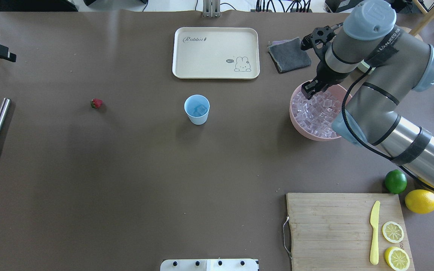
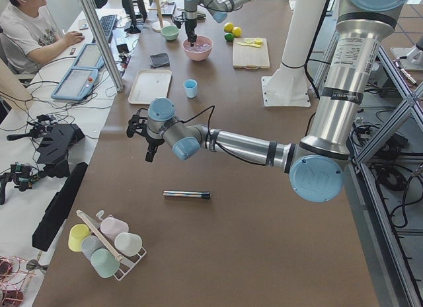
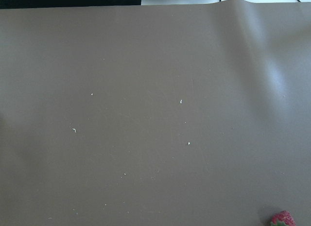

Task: Mash ice and strawberries in cup
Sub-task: 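Lower the right gripper into the ice and grasp a cube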

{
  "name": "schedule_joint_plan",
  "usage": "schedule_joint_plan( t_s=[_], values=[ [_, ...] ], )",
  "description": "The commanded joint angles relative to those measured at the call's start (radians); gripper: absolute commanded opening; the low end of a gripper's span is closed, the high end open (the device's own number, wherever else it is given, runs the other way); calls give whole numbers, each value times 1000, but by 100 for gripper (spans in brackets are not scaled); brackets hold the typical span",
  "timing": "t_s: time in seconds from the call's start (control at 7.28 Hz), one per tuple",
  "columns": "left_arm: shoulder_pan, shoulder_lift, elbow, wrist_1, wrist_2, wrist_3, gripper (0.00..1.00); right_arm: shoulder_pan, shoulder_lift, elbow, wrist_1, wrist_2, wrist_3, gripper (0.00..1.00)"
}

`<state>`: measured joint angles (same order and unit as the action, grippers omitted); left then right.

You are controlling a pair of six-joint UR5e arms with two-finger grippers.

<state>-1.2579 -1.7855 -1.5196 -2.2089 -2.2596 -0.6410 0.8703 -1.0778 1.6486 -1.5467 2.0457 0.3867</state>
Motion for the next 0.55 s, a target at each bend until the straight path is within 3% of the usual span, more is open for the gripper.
schedule_joint_plan(
  t_s=[0.0,0.27,0.41],
  values=[
    [0,0,-1,0,0,0,97,-26,5,0,0,-1,-34,65],
    [0,0,-1,0,0,1,97,-51,-2,-3,23,-1,-32,64],
    [0,2,-2,0,0,0,97,-50,-48,-12,115,1,-43,64]
  ],
)
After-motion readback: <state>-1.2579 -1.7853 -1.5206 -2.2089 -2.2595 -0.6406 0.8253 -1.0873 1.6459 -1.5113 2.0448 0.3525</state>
